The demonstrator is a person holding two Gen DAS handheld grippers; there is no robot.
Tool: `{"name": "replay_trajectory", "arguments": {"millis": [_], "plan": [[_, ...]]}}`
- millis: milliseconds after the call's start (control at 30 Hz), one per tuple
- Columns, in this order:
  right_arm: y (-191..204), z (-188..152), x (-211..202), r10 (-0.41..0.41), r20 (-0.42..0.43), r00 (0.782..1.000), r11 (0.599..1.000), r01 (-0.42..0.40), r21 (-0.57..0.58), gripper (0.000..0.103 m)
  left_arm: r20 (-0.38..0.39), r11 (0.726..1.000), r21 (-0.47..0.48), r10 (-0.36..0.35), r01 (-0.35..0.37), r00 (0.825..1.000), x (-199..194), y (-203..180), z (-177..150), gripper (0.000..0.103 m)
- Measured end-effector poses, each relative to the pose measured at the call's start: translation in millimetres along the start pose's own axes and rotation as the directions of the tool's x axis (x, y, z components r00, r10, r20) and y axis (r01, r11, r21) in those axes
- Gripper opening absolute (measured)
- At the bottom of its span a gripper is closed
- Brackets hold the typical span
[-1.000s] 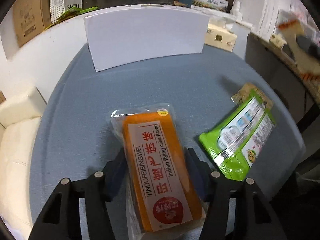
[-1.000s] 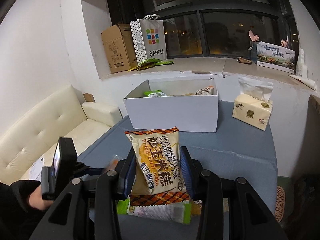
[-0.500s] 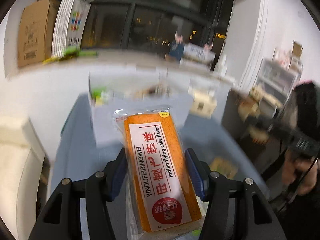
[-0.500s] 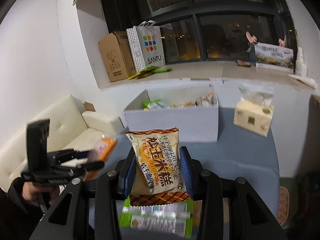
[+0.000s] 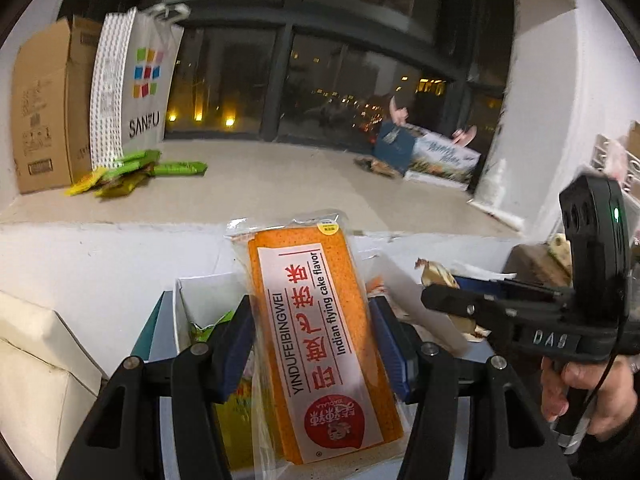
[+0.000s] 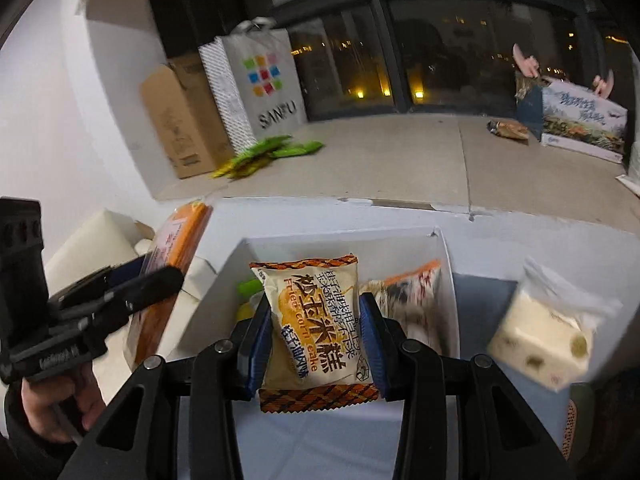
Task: Organize snacks
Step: 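Lower both held bags into the white box and open both grippers, then grasp the last green snack bag with the left gripper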
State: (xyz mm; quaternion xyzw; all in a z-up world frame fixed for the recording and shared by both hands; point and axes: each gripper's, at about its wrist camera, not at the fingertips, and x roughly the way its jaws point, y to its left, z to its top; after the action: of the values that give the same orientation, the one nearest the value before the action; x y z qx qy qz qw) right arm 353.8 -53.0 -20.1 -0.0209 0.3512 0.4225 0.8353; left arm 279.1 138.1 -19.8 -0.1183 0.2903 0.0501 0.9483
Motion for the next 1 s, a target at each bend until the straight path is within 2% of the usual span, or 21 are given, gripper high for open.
{"name": "replay_trajectory", "arguments": {"millis": [100, 133, 167, 200, 233, 333, 433, 567, 667, 733, 833, 900, 933, 1000], "plan": [[-12.9, 15.2, 32.5, 0.005, -0.051, 0.999, 0.999, -0.003, 0.042, 0.045, -0.033, 1.000, -0.007, 0.020, -0.020, 0.999, 27.1, 11.1, -3.6, 0.065], [-15.5, 18.3, 39.7, 0.002, -0.060, 0.998, 0.999, 0.000, 0.045, 0.049, -0.048, 1.000, -0.004, 0.020, -0.021, 0.999, 32.9, 13.2, -3.9, 0.076], [-18.6, 21.0, 45.0, -0.030, -0.060, 0.998, 0.998, 0.033, 0.056, 0.054, -0.066, 0.999, -0.014, 0.034, -0.035, 0.997, 38.4, 17.3, -5.3, 0.094], [-21.2, 23.3, 48.5, -0.050, -0.052, 0.997, 0.996, 0.053, 0.066, 0.084, -0.073, 0.999, -0.024, 0.035, -0.037, 0.997, 40.7, 20.9, -7.2, 0.100], [-23.6, 24.5, 49.7, -0.048, -0.043, 0.998, 0.996, 0.052, 0.077, 0.103, -0.073, 0.999, -0.027, 0.020, -0.022, 0.997, 39.6, 23.4, -9.5, 0.103], [-25.6, 21.2, 40.9, -0.007, -0.020, 1.000, 0.996, 0.009, 0.089, 0.103, -0.074, 0.999, 0.008, 0.036, -0.036, 0.997, 30.3, 22.5, -13.4, 0.103], [-23.6, 18.5, 28.6, -0.033, -0.007, 0.999, 0.997, 0.034, 0.067, 0.103, -0.034, 0.998, 0.037, 0.045, -0.043, 0.998, 6.7, 18.5, -15.7, 0.103], [-18.4, 4.5, -7.7, -0.007, 0.033, 0.999, 0.999, 0.006, 0.038, 0.103, 0.013, 0.996, 0.090, 0.016, -0.017, 1.000, -29.4, 7.1, -19.2, 0.103], [-16.1, -10.2, -38.2, 0.022, 0.059, 0.998, 0.999, -0.024, 0.032, 0.103, 0.045, 0.987, 0.156, -0.053, 0.045, 0.998, -66.7, -7.1, -32.8, 0.103], [-11.6, -20.4, -57.5, 0.039, 0.071, 0.997, 0.999, -0.039, 0.005, 0.103, 0.051, 0.971, 0.219, -0.113, 0.100, 0.992, -87.6, -18.6, -44.5, 0.103], [-4.0, -44.3, -94.4, 0.029, 0.103, 0.994, 0.998, -0.024, -0.051, 0.103, 0.063, 0.938, 0.317, -0.169, 0.141, 0.984, -118.6, -37.8, -72.4, 0.103], [0.3, -63.4, -119.3, 0.030, 0.120, 0.992, 0.996, -0.021, -0.083, 0.103, 0.030, 0.920, 0.331, -0.233, 0.211, 0.972, -130.7, -48.7, -91.0, 0.103], [1.0, -72.1, -129.3, 0.023, 0.130, 0.991, 0.996, -0.011, -0.088, 0.103, -0.012, 0.899, 0.345, -0.283, 0.270, 0.959, -134.8, -56.8, -106.2, 0.103], [2.3, -99.9, -155.1, 0.004, 0.150, 0.989, 0.995, 0.011, -0.100, 0.103, -0.067, 0.866, 0.381, -0.323, 0.324, 0.944, -136.6, -70.6, -129.8, 0.103]]}}
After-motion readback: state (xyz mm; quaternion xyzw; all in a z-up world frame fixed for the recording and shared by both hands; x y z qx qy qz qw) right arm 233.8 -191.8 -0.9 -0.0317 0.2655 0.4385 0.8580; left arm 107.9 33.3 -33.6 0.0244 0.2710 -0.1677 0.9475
